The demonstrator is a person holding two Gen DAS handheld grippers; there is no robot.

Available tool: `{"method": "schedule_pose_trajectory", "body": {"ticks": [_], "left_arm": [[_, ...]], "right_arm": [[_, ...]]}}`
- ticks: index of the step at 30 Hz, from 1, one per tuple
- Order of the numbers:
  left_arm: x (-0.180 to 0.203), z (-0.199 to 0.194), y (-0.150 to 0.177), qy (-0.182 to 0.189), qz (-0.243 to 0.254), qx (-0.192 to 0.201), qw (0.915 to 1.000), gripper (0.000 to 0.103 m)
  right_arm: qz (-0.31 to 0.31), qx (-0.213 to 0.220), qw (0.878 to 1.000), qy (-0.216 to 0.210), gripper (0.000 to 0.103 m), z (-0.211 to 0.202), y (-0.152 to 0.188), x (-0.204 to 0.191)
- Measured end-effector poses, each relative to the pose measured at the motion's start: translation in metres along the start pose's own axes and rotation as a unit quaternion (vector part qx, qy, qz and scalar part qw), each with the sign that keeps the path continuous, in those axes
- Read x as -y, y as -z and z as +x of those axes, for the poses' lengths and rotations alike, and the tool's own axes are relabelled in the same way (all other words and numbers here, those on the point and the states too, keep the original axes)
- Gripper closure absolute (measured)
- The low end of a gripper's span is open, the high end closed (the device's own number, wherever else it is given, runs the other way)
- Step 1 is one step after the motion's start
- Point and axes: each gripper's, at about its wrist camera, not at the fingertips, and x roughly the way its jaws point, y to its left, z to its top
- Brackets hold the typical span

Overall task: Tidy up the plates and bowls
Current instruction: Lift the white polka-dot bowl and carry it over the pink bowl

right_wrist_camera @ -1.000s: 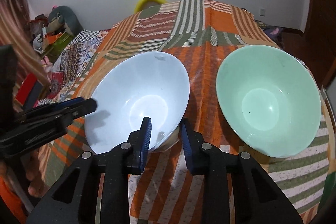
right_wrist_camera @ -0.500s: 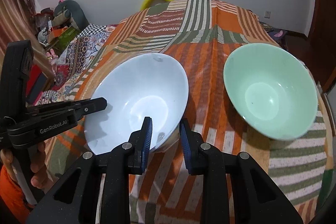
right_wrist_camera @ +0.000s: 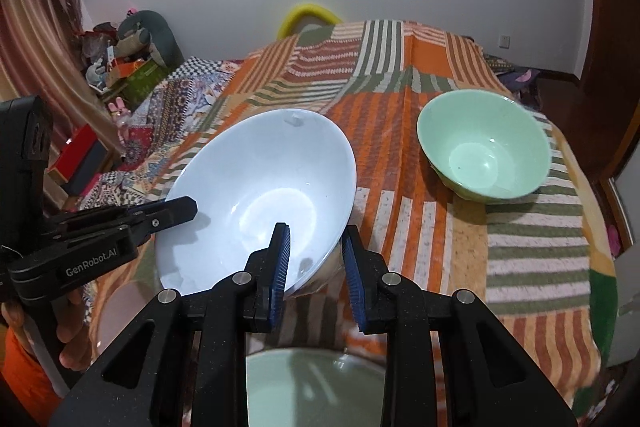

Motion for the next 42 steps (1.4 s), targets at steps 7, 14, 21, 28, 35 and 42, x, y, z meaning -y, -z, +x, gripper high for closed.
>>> {"method": "schedule_pose_trajectory", "body": {"ticks": [7,14,21,28,35,42], "left_arm": [[0.010,-0.049,0.026,-0.003,0.005,0.027,0.9996,0.092],[0.010,-0.089,0.047,-0.010,-0.004,0.049,0.9988,0.092],[0.008,-0.122,0.069,-0.026,0.001,0.069,0.9973,0.092],[-0.007,-0.140,0.086,-0.033,-0.013,0.070,0.9969,0.092],[-0.024,-0.150,0.105,-0.049,-0.025,0.066,0.9963,0.092],[-0.042,-0.147,0.120,-0.071,-0.034,0.055,0.9954,0.092]], "right_arm": [[-0.005,0.022,1.000,-0.009,0.079,-0.030,0.011,-0.017],[-0.021,0.035,0.999,-0.024,0.079,-0.050,0.022,-0.035],[-0.033,0.041,0.998,-0.039,0.079,-0.061,0.035,-0.053],[-0.041,0.046,0.996,-0.059,0.079,-0.068,0.049,-0.066],[-0.054,0.034,0.995,-0.076,0.079,-0.061,0.062,-0.085],[-0.063,0.013,0.994,-0.087,0.079,-0.048,0.073,-0.100]]}}
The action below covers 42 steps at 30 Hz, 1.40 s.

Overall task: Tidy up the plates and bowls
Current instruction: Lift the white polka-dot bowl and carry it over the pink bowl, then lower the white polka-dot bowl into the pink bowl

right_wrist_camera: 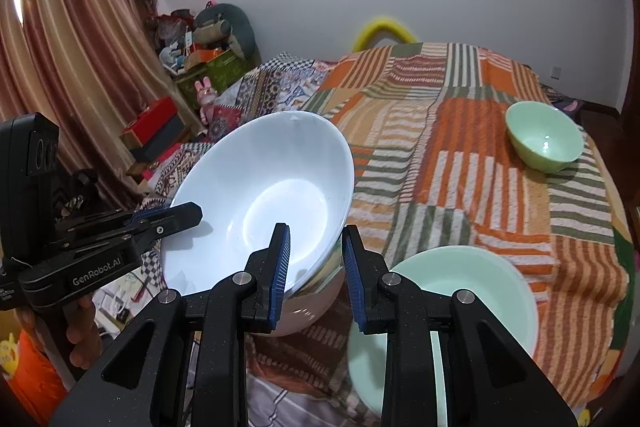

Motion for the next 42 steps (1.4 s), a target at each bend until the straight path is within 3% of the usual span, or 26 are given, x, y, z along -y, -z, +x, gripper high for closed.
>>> {"method": "schedule_pose_trajectory", "body": {"ticks": [24,40,42], "left_arm": [[-0.047,0.068,0.038,-0.030,-0.032,-0.100,0.9941,0.092],[-0.050,0.084,0.043,-0.058,-0.019,-0.110,0.9921,0.091],[-0.049,0.087,0.044,-0.060,-0.014,-0.114,0.9916,0.085]], "right_arm": [[0.013,-0.094,0.995,-0.013,0.079,0.064,0.029,-0.015],[0.025,-0.127,0.991,-0.019,0.078,0.084,0.041,-0.012],[0.022,-0.126,0.992,-0.018,0.078,0.085,0.041,-0.013]]}}
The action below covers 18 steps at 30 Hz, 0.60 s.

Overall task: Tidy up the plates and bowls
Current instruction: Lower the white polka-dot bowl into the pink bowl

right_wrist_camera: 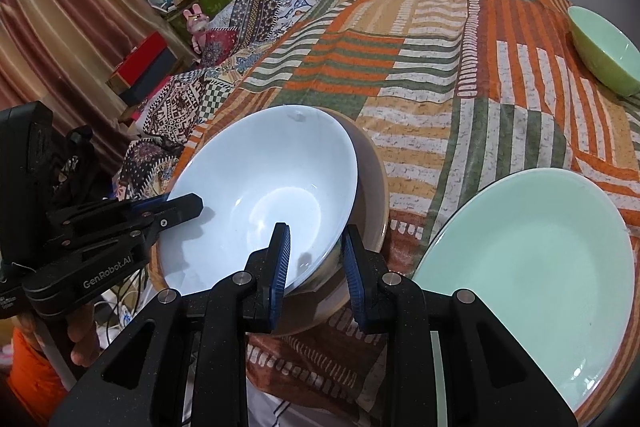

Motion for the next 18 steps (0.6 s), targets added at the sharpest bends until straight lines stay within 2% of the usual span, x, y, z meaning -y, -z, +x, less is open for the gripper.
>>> {"method": "schedule_pose_trajectory", "body": {"ticks": [2,5,7,11,15,18], "left_arm": [[0.001,0.003,0.000,0.002,0.002,-0.005,1.0000,0.077],[0.000,0.007,0.001,0.007,-0.002,-0.014,0.9999,0.073],[-0.001,0.009,0.000,0.012,-0.007,-0.016,0.9998,0.072],[-0.001,0.010,0.001,0.014,-0.012,-0.020,0.9996,0.072],[-0.001,0.006,0.000,0.018,-0.014,-0.016,0.9996,0.072],[0.001,-0.002,-0.001,0.019,-0.011,-0.006,0.9997,0.072]], "right_arm": [[-0.005,0.002,1.000,0.004,0.076,0.000,0.000,-0.002],[-0.022,0.007,0.999,0.023,0.076,-0.001,0.000,-0.007],[-0.030,0.009,0.999,0.033,0.076,-0.002,-0.001,-0.008],[-0.041,0.001,0.999,0.035,0.069,0.001,-0.003,-0.009],[-0.069,0.000,0.996,0.060,0.067,0.002,-0.002,-0.018],[-0.080,0.018,0.994,0.077,0.058,-0.004,-0.004,-0.022]]}}
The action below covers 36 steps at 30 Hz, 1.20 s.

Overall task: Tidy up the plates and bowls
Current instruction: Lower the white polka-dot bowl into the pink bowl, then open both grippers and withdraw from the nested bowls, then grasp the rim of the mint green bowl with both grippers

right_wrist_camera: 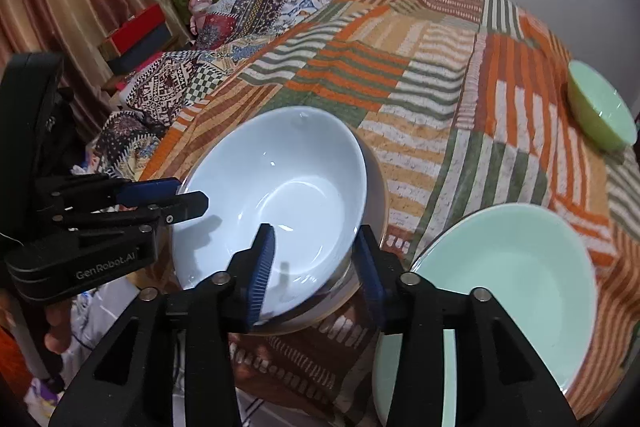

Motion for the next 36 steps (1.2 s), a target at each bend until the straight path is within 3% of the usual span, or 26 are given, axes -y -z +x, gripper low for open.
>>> {"method": "schedule_pose_trajectory", "body": {"ticks": [2,4,8,14,20,27,36], "left_arm": [[0.003,-0.009,-0.003,0.003,0.004,0.011,0.9999,0.072],[0.008,-0.021,-0.006,0.009,0.007,0.027,0.9996,0.072],[0.022,-0.048,-0.016,0.021,0.017,0.063,0.9976,0.072],[0.057,-0.088,-0.031,0.044,0.040,0.124,0.9905,0.060],[0.102,-0.112,-0.046,0.069,0.067,0.168,0.9811,0.045],[0.151,-0.114,-0.067,0.062,0.087,0.199,0.9741,0.012],[0.194,-0.076,-0.103,0.063,0.107,0.185,0.9748,0.012]], "right_arm": [[-0.002,0.033,0.999,0.019,0.046,-0.011,-0.003,0.000],[0.001,0.049,0.999,0.022,0.040,-0.019,-0.007,0.003],[0.011,0.068,0.997,0.021,0.040,-0.034,-0.011,0.013],[0.047,0.103,0.993,0.024,0.040,-0.073,-0.010,0.046],[0.075,0.151,0.983,0.075,0.040,-0.118,-0.005,0.094],[0.130,0.190,0.964,0.131,0.029,-0.154,0.000,0.162],[0.195,0.176,0.952,0.158,0.029,-0.140,-0.006,0.234]]}}
